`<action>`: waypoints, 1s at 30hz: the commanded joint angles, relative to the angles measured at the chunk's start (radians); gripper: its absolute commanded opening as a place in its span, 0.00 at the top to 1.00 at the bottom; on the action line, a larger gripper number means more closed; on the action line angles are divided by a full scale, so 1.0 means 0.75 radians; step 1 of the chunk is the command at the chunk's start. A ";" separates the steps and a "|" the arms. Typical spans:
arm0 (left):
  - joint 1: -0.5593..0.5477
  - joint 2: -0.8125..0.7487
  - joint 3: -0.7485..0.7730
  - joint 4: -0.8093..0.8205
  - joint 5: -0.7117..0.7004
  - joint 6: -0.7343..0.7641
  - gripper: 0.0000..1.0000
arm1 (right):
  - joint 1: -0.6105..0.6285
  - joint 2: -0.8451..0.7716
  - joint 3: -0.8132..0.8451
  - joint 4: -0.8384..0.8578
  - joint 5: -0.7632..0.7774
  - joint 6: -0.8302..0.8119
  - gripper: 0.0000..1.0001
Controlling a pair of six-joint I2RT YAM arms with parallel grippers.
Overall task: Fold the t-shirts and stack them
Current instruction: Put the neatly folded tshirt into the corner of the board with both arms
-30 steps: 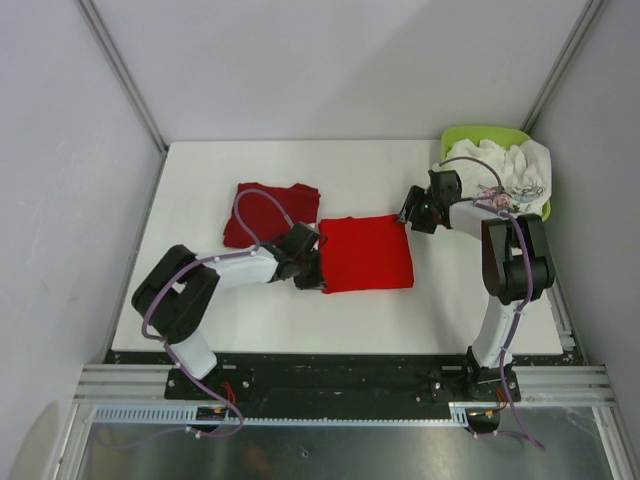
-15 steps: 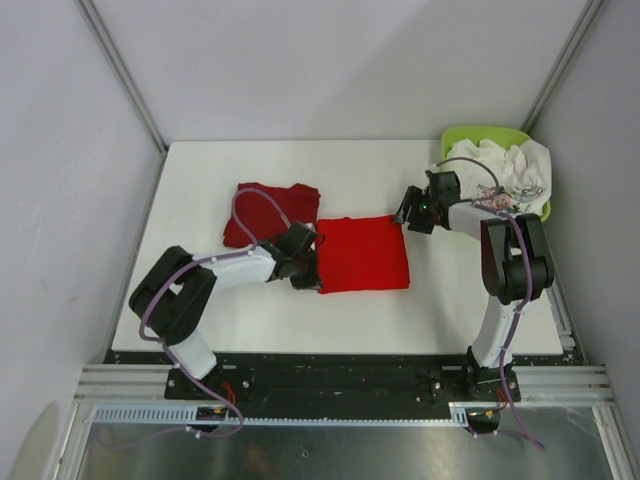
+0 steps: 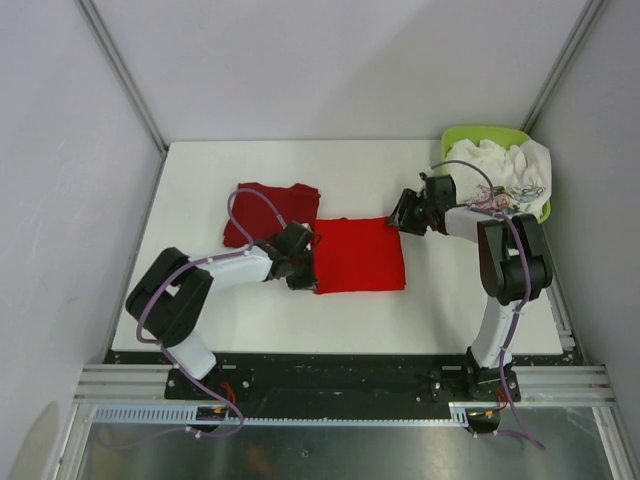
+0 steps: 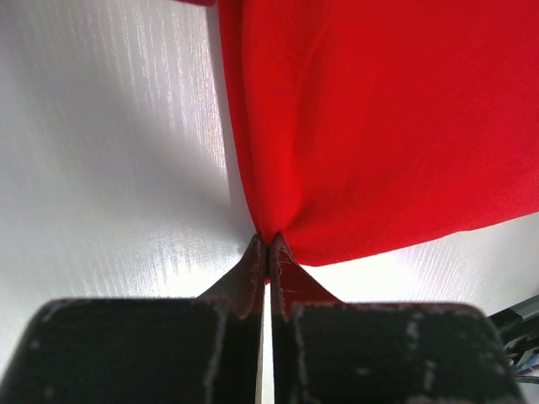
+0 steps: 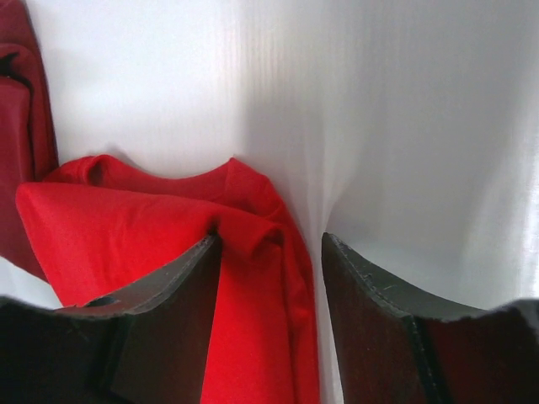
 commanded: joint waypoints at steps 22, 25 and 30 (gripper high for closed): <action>0.013 -0.218 0.060 -0.097 0.001 0.059 1.00 | 0.171 -0.283 -0.140 -0.186 0.354 0.094 1.00; 0.010 -0.221 0.075 -0.102 0.016 0.062 1.00 | 0.191 -0.332 -0.140 -0.208 0.373 0.091 1.00; 0.002 -0.227 0.095 -0.109 0.027 0.062 1.00 | 0.238 -0.403 -0.140 -0.232 0.413 0.086 1.00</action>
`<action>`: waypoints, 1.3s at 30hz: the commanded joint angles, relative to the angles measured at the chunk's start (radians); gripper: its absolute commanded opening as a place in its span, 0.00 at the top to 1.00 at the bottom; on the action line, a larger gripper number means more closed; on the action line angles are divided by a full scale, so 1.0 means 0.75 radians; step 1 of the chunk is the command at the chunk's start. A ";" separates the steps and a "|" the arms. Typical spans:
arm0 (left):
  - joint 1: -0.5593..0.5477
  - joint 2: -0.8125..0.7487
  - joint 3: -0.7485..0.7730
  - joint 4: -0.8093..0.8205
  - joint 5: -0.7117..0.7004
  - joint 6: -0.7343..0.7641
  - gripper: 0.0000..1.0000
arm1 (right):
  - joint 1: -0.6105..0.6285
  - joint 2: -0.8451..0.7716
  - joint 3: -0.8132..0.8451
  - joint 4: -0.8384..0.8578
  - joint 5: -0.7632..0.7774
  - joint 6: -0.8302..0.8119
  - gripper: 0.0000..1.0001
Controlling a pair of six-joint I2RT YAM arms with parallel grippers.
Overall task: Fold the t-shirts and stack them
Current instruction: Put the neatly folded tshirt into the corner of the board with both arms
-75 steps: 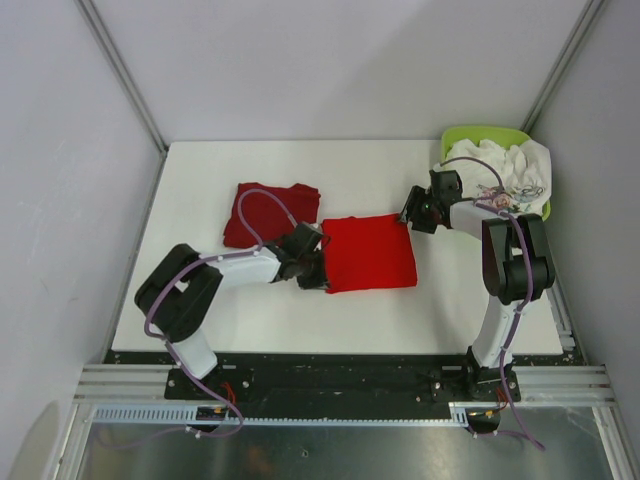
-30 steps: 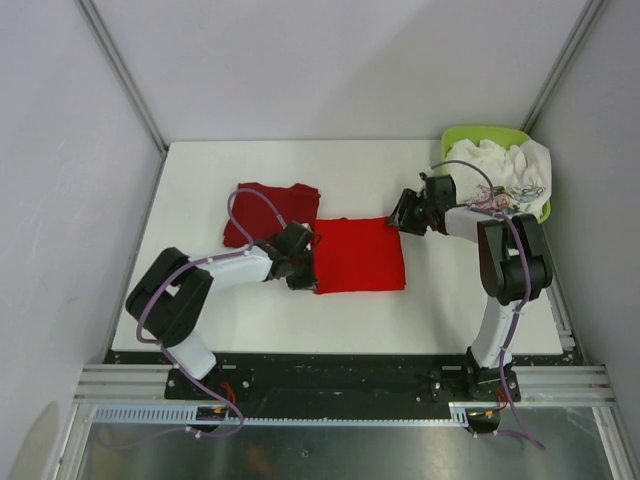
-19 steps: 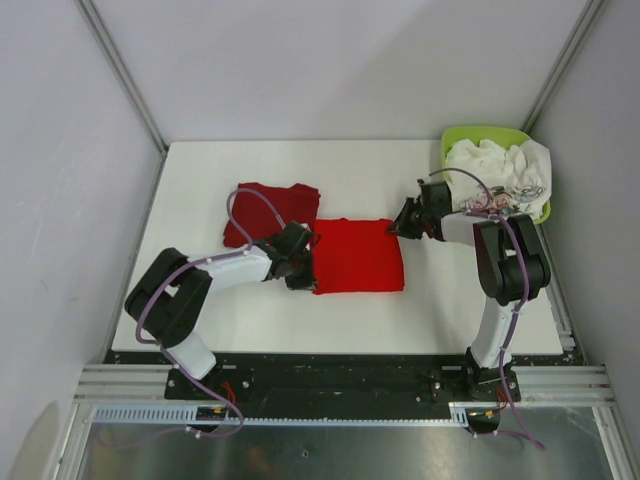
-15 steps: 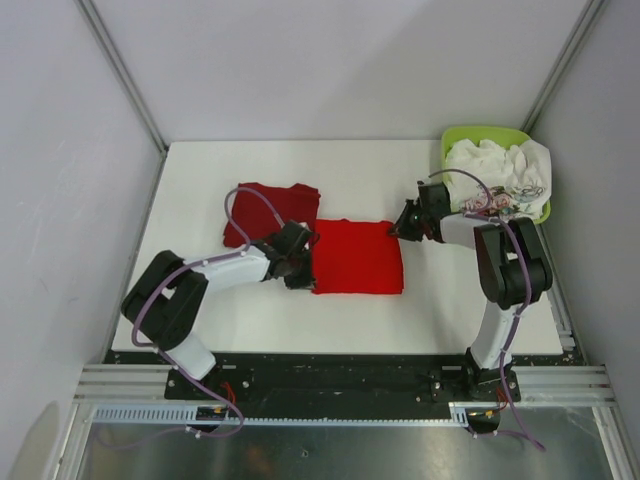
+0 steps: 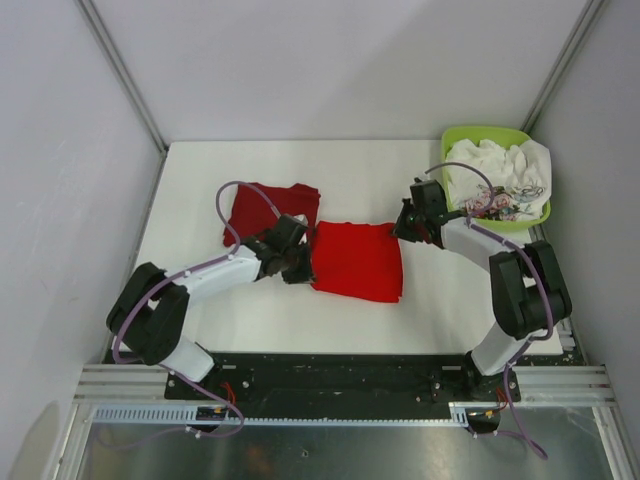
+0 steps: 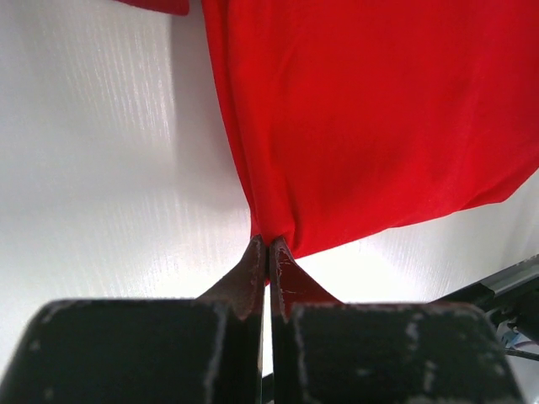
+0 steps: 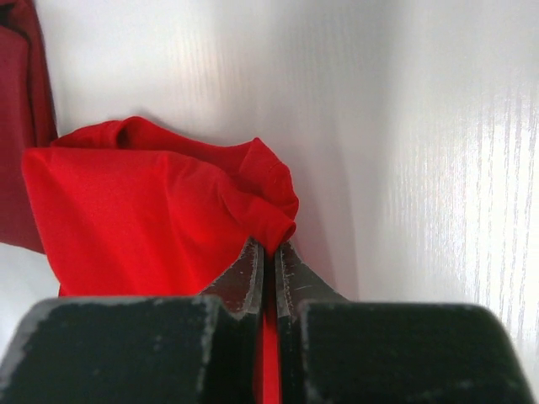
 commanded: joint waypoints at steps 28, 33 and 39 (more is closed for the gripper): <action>-0.023 -0.096 0.227 -0.060 0.032 0.051 1.00 | 0.082 -0.256 0.131 -0.175 0.166 -0.041 1.00; -0.024 -0.105 0.250 -0.075 0.020 0.059 1.00 | 0.082 -0.266 0.171 -0.193 0.168 -0.043 1.00; -0.006 -0.121 0.298 -0.113 -0.006 0.077 1.00 | 0.085 -0.265 0.235 -0.207 0.164 -0.040 1.00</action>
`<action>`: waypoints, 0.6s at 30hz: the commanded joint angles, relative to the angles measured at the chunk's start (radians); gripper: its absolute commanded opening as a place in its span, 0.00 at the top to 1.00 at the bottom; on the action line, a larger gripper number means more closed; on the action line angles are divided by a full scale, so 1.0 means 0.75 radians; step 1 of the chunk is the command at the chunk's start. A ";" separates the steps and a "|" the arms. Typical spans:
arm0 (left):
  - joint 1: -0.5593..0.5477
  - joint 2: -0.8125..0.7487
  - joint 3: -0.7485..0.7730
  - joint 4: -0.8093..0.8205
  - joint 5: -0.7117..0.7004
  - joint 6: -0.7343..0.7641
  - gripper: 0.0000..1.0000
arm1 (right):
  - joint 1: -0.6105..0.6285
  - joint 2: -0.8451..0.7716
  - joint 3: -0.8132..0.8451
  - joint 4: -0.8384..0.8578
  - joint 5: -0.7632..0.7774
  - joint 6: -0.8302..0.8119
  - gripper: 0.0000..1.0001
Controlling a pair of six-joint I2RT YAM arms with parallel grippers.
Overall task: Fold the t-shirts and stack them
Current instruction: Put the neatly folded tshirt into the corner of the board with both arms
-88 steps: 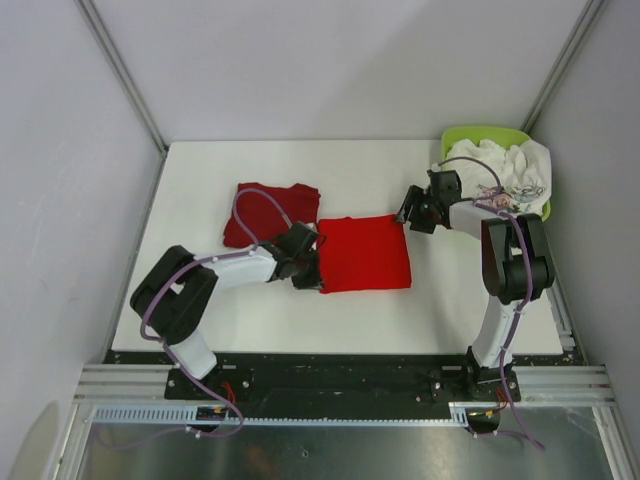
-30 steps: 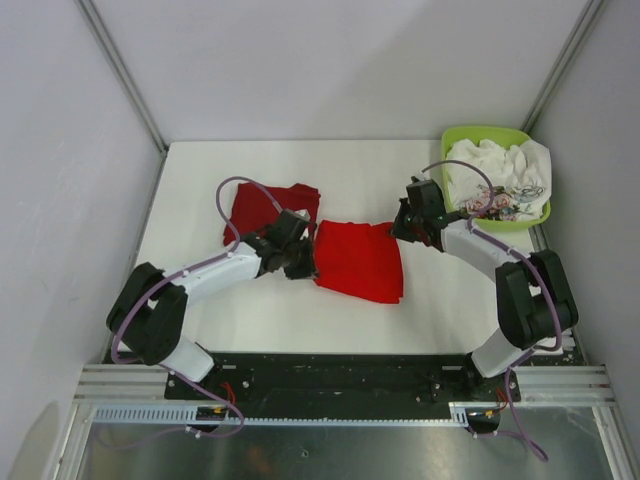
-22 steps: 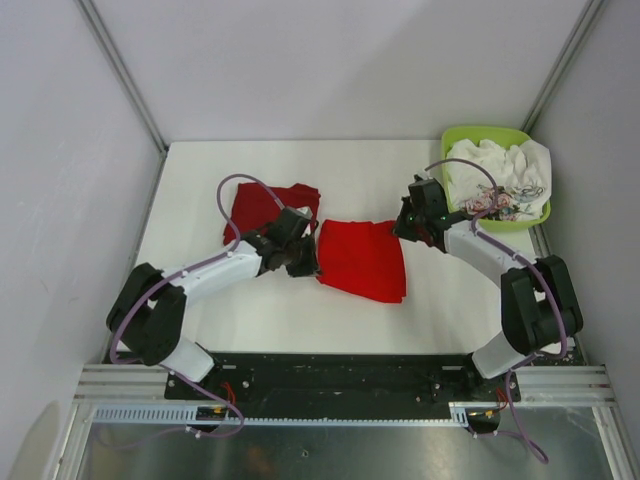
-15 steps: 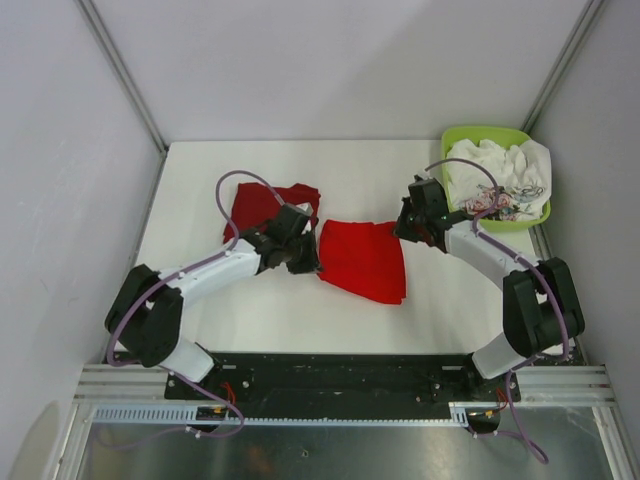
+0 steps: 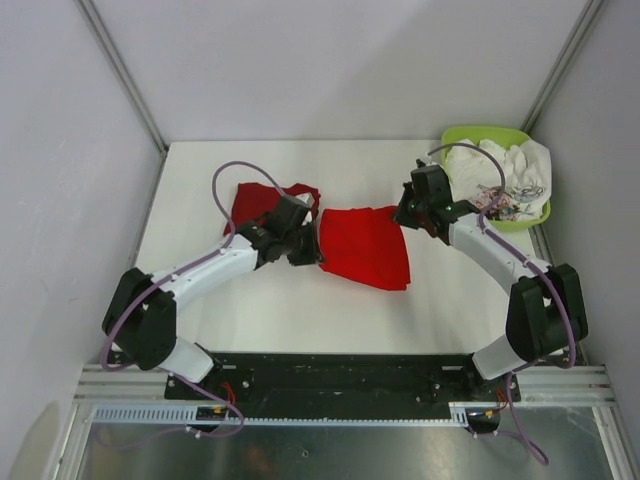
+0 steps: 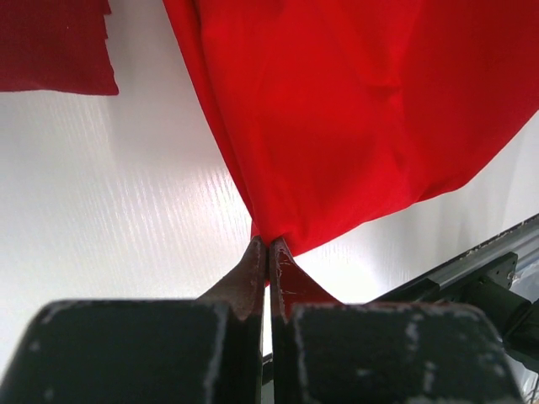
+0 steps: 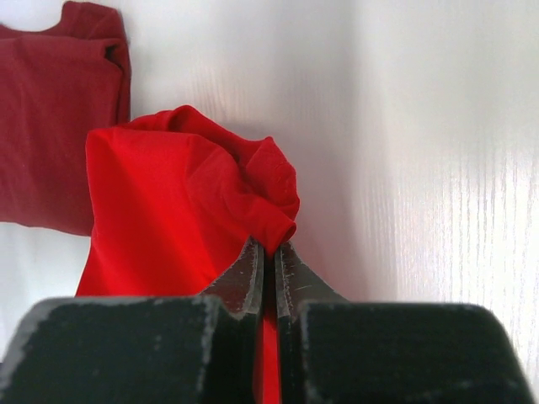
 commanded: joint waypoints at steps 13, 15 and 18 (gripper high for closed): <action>0.261 -0.139 0.112 -0.108 -0.010 0.134 1.00 | 0.087 0.128 0.310 0.072 -0.007 0.037 1.00; 0.312 -0.143 0.109 -0.120 -0.004 0.156 1.00 | 0.106 0.186 0.355 0.090 -0.014 0.056 1.00; 0.384 -0.145 0.103 -0.136 -0.004 0.189 1.00 | 0.140 0.281 0.451 0.106 -0.019 0.082 1.00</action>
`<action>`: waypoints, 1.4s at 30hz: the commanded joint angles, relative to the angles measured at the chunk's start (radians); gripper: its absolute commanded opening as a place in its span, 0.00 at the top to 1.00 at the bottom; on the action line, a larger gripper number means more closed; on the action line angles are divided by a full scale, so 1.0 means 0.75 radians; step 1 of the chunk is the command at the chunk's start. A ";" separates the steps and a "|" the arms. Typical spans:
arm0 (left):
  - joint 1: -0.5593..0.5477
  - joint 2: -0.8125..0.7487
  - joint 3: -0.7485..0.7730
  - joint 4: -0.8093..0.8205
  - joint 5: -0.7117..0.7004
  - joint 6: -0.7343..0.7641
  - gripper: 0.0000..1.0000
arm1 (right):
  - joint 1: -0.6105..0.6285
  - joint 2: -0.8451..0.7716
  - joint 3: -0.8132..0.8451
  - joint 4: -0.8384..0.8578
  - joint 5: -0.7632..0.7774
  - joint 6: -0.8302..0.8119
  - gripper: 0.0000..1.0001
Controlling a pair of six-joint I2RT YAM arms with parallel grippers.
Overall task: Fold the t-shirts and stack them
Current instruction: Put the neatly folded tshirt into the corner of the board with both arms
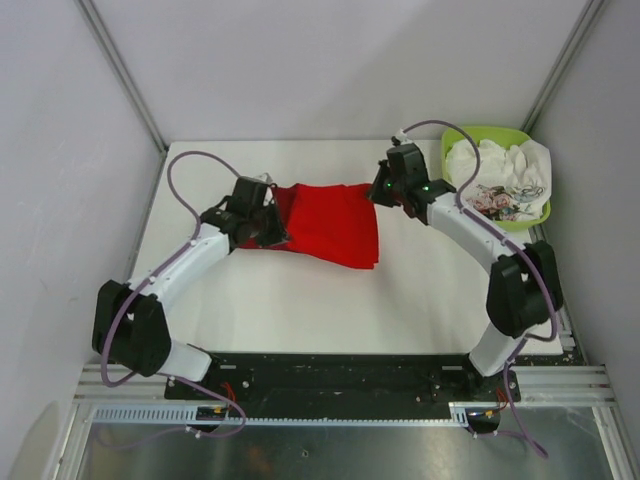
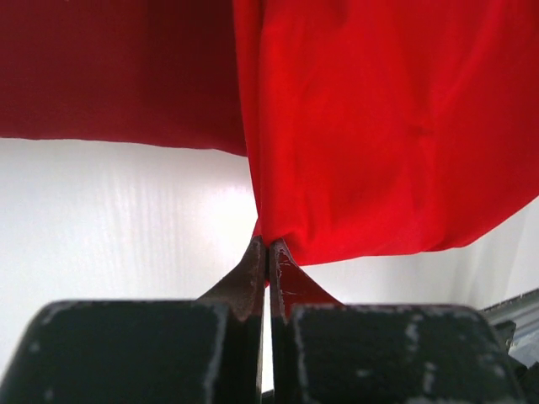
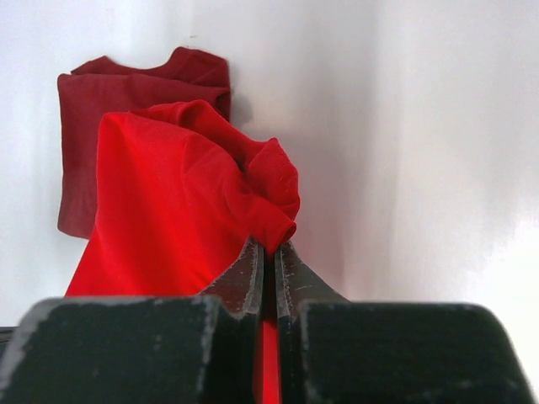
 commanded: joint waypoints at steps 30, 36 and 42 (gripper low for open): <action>0.560 0.039 0.080 -0.077 -0.009 0.231 1.00 | 0.203 0.830 0.990 -0.029 -0.022 0.116 1.00; 0.614 0.078 0.100 -0.079 -0.006 0.238 1.00 | 0.204 0.895 1.064 -0.053 -0.026 0.121 1.00; 0.657 0.132 0.121 -0.076 -0.003 0.240 1.00 | 0.201 0.934 1.097 -0.059 -0.048 0.128 1.00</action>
